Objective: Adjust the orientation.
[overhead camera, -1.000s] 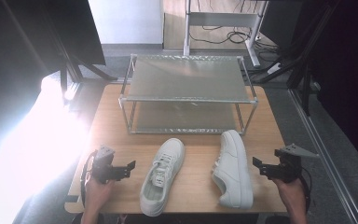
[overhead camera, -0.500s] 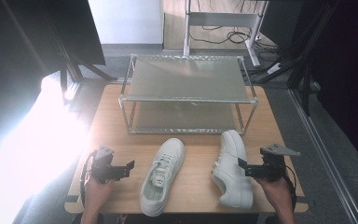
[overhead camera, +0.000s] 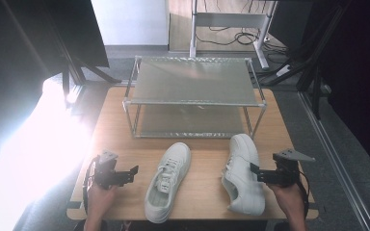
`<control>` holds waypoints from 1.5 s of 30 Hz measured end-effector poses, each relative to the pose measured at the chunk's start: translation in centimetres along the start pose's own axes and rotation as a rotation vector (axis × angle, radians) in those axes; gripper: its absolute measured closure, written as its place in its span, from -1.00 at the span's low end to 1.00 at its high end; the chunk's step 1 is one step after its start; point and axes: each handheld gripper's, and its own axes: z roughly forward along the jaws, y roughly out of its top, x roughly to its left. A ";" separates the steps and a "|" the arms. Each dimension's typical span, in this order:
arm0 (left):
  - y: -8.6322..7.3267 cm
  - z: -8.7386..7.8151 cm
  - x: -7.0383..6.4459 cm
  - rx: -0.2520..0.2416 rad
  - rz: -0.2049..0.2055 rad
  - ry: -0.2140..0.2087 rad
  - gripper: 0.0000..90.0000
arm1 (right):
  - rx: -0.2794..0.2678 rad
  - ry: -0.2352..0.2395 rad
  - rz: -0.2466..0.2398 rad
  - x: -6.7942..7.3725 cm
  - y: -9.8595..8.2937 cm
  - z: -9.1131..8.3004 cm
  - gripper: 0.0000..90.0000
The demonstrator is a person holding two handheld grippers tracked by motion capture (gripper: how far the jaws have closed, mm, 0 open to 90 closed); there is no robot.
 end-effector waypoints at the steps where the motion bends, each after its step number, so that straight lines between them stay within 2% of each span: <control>1: 0.0 0.0 0.0 0.001 0.000 0.000 -1.00 | 0.000 0.000 0.000 0.0 0.0 0.0 -1.00; 7: 0.0 0.0 0.0 0.002 0.000 0.003 -1.00 | 0.008 -0.042 0.013 -1.1 -0.1 -0.8 -1.00; 10: 0.0 0.0 -0.1 0.012 0.000 0.003 -1.00 | 0.015 -0.083 0.023 -2.0 -0.4 -1.4 -1.00; 16: 0.1 0.0 -0.1 0.018 -0.001 0.003 -1.00 | 0.017 -0.094 0.045 -2.7 -0.7 -1.6 -1.00; 18: 0.1 0.0 -0.1 0.020 -0.001 0.004 -1.00 | 0.025 -0.125 0.046 -3.1 -0.9 -1.8 -1.00; 19: 0.0 0.0 -0.1 0.020 -0.001 0.006 -1.00 | 0.025 -0.125 0.046 -3.1 -0.9 -1.8 -1.00; 20: 0.0 0.0 -0.1 0.021 -0.002 0.007 -1.00 | 0.030 -0.152 0.043 -3.5 -1.1 -2.0 -0.98; 23: 0.1 0.1 -0.1 0.028 -0.002 0.005 -1.00 | 0.038 -0.176 0.050 -4.2 -1.6 -2.1 -0.93; 28: 0.1 0.1 -0.2 0.032 -0.001 0.003 -1.00 | 0.058 -0.191 0.077 -5.2 -2.3 -2.1 -0.89; 30: 0.1 0.1 -0.2 0.032 -0.002 -0.001 -1.00 | 0.074 -0.211 0.078 -5.7 -2.6 -2.0 -0.84; 31: 0.1 0.1 -0.2 0.033 -0.002 -0.001 -1.00 | 0.088 -0.227 0.084 -6.1 -3.1 -1.8 -0.73; 33: 0.1 0.1 -0.2 0.035 -0.002 -0.002 -1.00 | 0.098 -0.231 0.091 -6.4 -3.3 -1.6 -0.66; 34: 0.1 0.1 -0.3 0.037 -0.003 -0.003 -1.00 | 0.105 -0.218 0.126 -7.2 -3.8 -1.5 -0.71; 35: 0.1 0.1 -0.3 0.037 -0.003 -0.003 -1.00 | 0.105 -0.218 0.126 -7.2 -3.8 -1.5 -0.71; 36: 0.1 0.1 -0.3 0.037 -0.004 -0.004 -1.00 | 0.100 -0.187 0.180 -7.8 -4.2 -1.4 -0.75; 37: 0.1 0.2 -0.3 0.037 -0.006 -0.006 -1.00 | 0.094 -0.180 0.187 -7.9 -4.3 -1.4 -0.76; 45: 0.1 -0.3 -0.2 0.031 -0.018 0.001 -1.00 | 0.070 -0.174 0.172 -8.0 -4.1 -1.9 -0.81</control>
